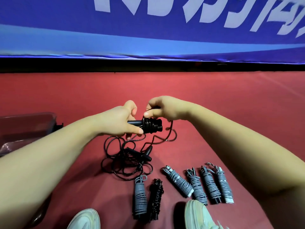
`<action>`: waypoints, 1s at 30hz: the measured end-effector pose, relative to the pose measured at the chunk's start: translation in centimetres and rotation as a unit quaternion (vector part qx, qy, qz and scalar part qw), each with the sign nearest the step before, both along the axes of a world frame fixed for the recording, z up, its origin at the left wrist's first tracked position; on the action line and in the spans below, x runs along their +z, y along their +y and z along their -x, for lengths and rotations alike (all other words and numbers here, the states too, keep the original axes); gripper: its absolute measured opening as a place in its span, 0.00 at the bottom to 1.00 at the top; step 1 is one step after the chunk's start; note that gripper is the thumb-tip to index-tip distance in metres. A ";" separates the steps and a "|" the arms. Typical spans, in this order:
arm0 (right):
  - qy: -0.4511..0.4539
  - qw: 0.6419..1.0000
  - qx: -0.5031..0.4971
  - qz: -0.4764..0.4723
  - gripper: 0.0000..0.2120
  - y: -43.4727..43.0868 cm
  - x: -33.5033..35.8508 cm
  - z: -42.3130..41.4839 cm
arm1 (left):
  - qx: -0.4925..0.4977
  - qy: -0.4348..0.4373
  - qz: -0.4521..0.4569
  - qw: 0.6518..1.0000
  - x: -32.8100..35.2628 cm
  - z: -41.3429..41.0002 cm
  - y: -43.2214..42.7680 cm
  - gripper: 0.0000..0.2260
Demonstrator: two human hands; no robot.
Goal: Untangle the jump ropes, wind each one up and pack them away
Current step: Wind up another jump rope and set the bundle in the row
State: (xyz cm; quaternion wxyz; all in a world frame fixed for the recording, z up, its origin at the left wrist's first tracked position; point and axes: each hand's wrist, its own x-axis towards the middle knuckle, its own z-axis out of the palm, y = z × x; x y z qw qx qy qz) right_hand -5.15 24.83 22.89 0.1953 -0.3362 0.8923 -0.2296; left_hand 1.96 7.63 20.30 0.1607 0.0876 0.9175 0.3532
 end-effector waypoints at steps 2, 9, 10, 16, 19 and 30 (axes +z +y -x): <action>-0.067 0.997 0.000 0.039 0.08 0.6 -1.0 -0.1 | -0.028 -0.001 0.007 1.000 0.5 0.1 -0.1 0.19; -0.102 0.963 -0.088 0.234 0.07 0.3 -2.3 -0.6 | 0.015 0.076 0.007 0.997 2.5 1.8 -1.4 0.19; -0.097 0.956 -0.113 0.255 0.09 0.2 -2.3 -0.8 | 0.045 0.110 0.013 0.993 2.5 1.9 -1.7 0.20; -0.018 0.899 -0.243 0.364 0.15 -1.2 -2.0 -0.3 | 0.324 0.094 -0.245 0.909 1.2 1.8 0.4 0.30; 0.075 0.892 -0.266 0.359 0.11 -1.9 -1.7 -0.2 | 0.287 -0.034 -0.412 0.864 1.6 1.6 2.3 0.14; 0.089 0.876 -0.254 0.400 0.10 -3.2 -0.2 -1.5 | 0.325 0.074 -0.507 0.795 2.9 2.1 4.0 0.13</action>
